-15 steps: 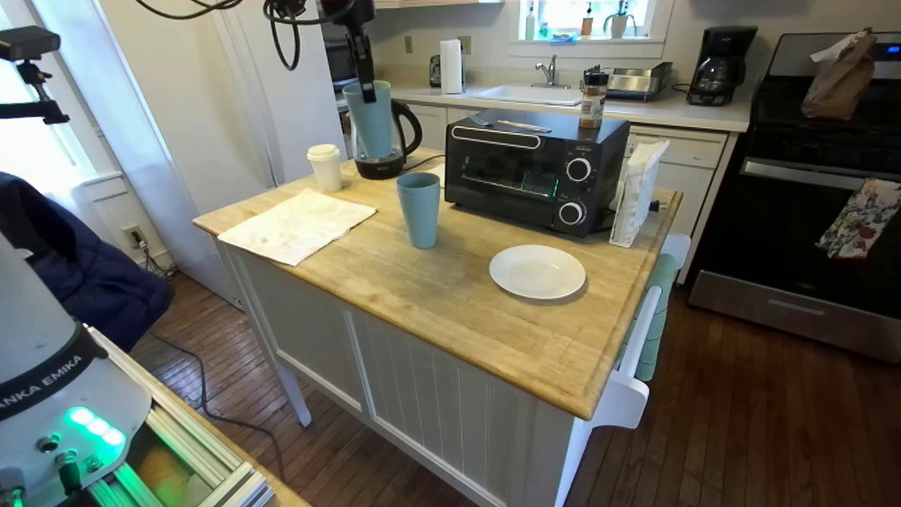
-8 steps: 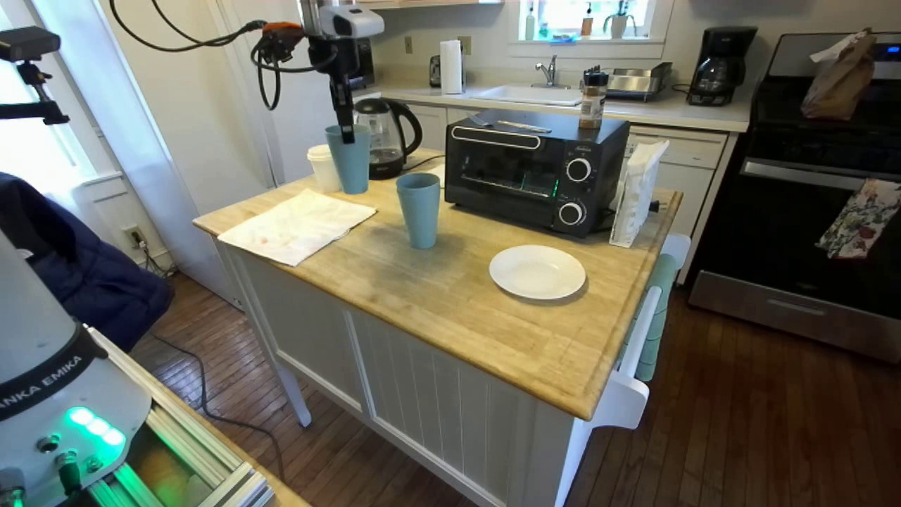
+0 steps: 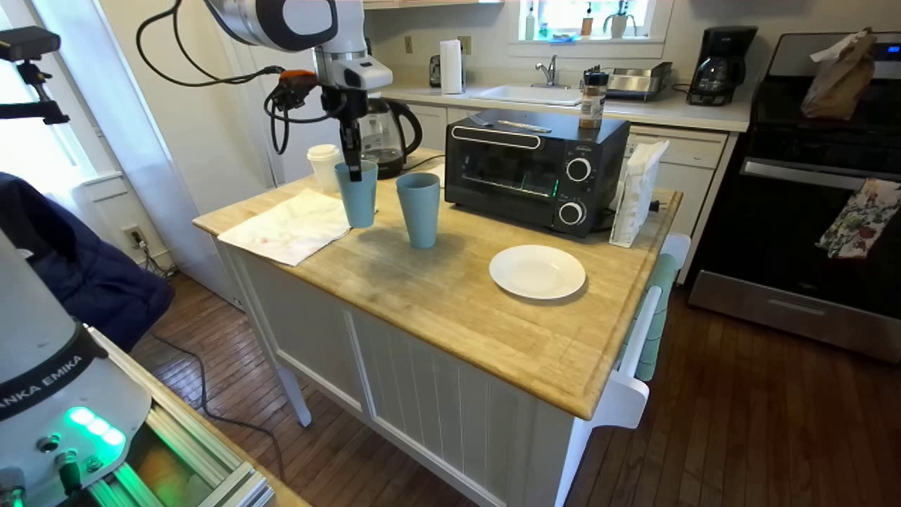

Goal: Pick up all the individual stacked blue cups from the stack of cups and put them on the kitchen counter one by one

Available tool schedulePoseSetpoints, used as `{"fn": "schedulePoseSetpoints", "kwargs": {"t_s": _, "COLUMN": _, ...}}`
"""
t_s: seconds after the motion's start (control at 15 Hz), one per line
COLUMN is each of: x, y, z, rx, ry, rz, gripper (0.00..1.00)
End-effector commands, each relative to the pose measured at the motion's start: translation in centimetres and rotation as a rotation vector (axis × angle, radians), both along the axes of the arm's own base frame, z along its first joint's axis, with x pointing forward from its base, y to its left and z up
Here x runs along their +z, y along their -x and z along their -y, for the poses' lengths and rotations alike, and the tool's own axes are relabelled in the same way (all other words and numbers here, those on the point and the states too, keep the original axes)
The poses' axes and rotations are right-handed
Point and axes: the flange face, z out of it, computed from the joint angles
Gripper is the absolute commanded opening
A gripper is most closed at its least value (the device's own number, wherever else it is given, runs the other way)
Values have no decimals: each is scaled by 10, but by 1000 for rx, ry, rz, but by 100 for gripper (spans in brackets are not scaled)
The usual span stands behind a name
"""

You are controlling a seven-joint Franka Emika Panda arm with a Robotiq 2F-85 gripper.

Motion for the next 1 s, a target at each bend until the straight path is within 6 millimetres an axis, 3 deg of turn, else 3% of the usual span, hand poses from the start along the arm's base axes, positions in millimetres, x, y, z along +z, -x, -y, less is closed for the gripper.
{"fn": "schedulePoseSetpoints", "kwargs": {"t_s": 0.0, "x": -13, "y": 1, "z": 1, "rx": -51, "ry": 13, "rz": 30, "gripper": 1}}
{"fn": "schedulePoseSetpoints", "kwargs": {"t_s": 0.8, "x": -38, "y": 10, "z": 16, "rx": -114, "ry": 24, "rz": 62, "gripper": 1}}
{"fn": "schedulePoseSetpoints", "kwargs": {"t_s": 0.87, "x": -37, "y": 9, "z": 16, "rx": -117, "ry": 24, "rz": 64, "gripper": 29}}
{"fn": "schedulePoseSetpoints", "kwargs": {"t_s": 0.93, "x": -35, "y": 9, "z": 17, "rx": -118, "ry": 21, "rz": 65, "gripper": 30}}
